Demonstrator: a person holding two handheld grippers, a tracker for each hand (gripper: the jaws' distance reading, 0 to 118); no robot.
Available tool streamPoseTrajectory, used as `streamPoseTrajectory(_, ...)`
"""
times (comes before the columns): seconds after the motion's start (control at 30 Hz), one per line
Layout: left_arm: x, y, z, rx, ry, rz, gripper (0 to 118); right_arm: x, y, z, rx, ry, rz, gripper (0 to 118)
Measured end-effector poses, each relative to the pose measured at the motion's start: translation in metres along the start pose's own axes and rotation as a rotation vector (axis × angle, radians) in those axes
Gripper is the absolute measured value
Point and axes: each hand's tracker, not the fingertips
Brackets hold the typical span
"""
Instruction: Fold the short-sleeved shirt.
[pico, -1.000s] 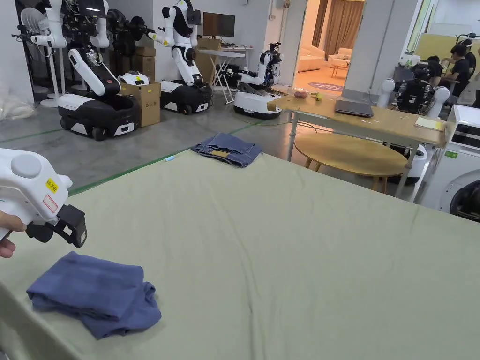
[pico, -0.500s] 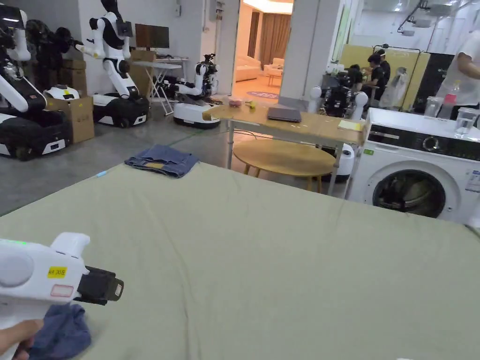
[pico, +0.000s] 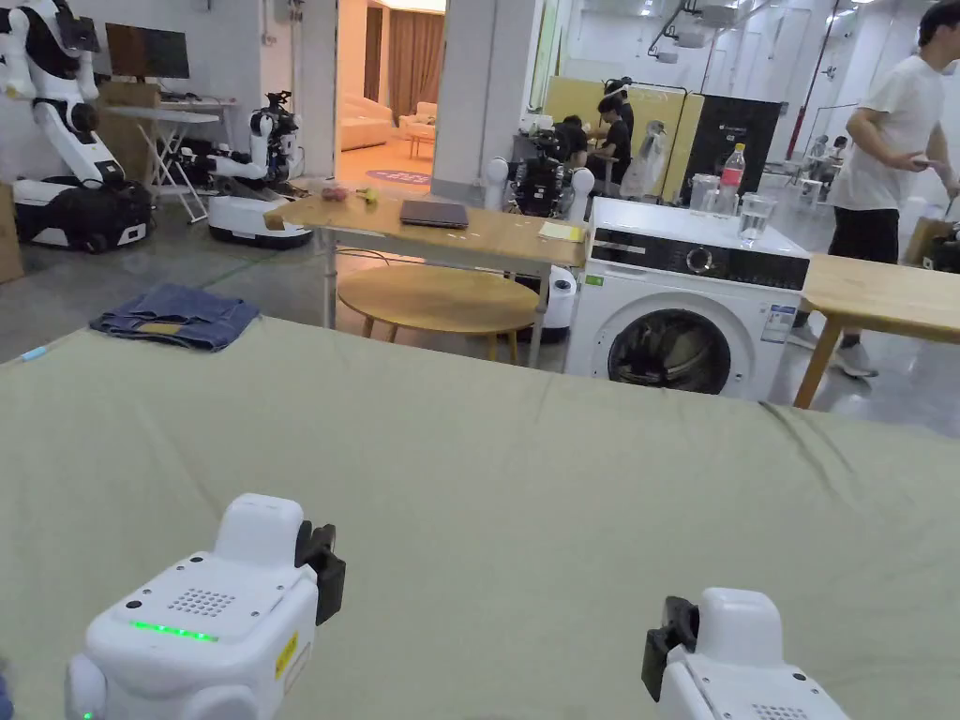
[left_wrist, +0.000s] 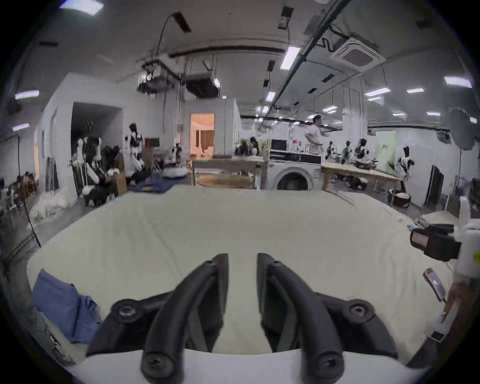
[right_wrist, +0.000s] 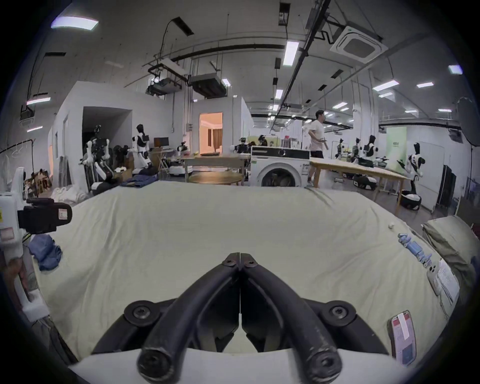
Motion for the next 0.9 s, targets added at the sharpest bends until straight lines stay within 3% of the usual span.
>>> streamPoseTrajectory(0.23,0.027,-0.003,0.012,0.135,-0.002,-0.024,1,0.003,0.002,0.004,0.045,-0.013,-0.058,0)
streamPoseTrajectory(0.43,0.027,-0.008,0.019,0.126,0.012,0.031,0,-0.007,0.002,0.008,0.069,-0.014,-0.062,0)
streamPoseTrajectory(0.8,0.029,-0.008,0.021,0.105,0.002,0.007,0,-0.011,-0.004,0.013,0.09,-0.051,-0.042,0)
streamPoseTrajectory(0.83,0.031,-0.006,0.021,0.099,0.006,0.008,9,-0.011,-0.004,0.013,0.083,-0.058,-0.036,8)
streamPoseTrajectory(0.9,0.031,-0.007,0.021,0.095,-0.006,0.001,33,-0.01,-0.005,0.014,0.079,-0.068,-0.027,37)
